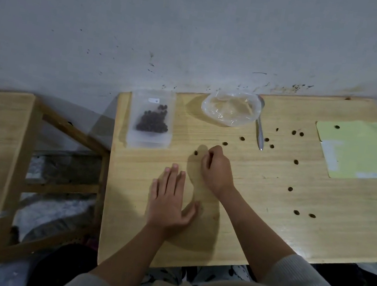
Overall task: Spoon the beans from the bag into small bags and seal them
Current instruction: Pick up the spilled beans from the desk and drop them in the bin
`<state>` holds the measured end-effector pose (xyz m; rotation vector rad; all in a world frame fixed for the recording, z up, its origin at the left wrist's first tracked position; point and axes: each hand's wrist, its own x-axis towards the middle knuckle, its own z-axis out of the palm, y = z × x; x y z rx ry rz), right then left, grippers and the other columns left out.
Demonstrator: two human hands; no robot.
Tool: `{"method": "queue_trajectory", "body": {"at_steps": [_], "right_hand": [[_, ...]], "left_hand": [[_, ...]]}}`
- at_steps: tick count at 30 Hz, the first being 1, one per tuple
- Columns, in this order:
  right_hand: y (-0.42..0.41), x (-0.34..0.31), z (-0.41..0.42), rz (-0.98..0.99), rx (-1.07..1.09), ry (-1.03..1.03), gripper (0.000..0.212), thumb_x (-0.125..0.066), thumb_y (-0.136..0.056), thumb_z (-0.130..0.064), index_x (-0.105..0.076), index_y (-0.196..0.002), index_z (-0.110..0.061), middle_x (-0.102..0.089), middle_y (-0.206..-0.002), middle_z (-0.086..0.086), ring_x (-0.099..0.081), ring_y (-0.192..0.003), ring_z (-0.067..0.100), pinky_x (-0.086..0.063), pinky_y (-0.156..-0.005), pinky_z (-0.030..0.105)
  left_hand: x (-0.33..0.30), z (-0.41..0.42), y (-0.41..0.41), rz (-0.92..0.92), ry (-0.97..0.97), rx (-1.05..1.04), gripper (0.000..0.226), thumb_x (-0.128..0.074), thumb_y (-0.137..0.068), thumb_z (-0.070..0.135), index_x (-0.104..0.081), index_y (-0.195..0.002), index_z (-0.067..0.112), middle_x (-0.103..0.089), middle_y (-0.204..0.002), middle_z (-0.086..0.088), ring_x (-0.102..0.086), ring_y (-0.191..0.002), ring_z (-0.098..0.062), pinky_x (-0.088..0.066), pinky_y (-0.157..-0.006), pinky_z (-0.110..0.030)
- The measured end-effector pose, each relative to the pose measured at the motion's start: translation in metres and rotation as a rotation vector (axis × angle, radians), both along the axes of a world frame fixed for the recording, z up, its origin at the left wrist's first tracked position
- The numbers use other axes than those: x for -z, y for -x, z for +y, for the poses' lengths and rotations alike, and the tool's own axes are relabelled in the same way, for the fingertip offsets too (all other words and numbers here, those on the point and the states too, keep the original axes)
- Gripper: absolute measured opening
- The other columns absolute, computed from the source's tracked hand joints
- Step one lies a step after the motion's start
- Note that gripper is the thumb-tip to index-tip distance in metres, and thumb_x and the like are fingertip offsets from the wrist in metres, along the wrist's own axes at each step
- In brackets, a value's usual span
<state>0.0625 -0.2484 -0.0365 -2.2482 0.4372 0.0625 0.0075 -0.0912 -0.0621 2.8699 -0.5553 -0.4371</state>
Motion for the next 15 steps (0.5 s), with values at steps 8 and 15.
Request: {"method": "queue_trajectory", "body": {"at_steps": [8, 15], "right_hand": [[-0.005, 0.002, 0.001, -0.057, 0.014, -0.168, 0.010, -0.051, -0.084, 0.000, -0.059, -0.079, 0.001, -0.056, -0.073, 0.007, -0.048, -0.064, 0.016, -0.037, -0.062, 0.024], [-0.012, 0.014, 0.005, -0.070, 0.003, -0.015, 0.019, -0.069, -0.083, -0.023, -0.064, -0.090, -0.006, -0.060, -0.091, 0.005, -0.053, -0.079, 0.012, -0.043, -0.073, 0.023]], "left_hand": [[-0.002, 0.000, 0.001, 0.011, 0.024, -0.011, 0.085, -0.028, -0.087, 0.069, -0.013, -0.152, 0.016, 0.005, -0.160, -0.002, 0.009, -0.146, -0.020, 0.003, -0.114, -0.046], [-0.005, 0.000, 0.002, 0.014, 0.058, -0.033, 0.086, -0.028, -0.087, 0.069, -0.013, -0.152, 0.015, 0.004, -0.160, -0.002, 0.009, -0.147, -0.019, 0.002, -0.115, -0.046]]}}
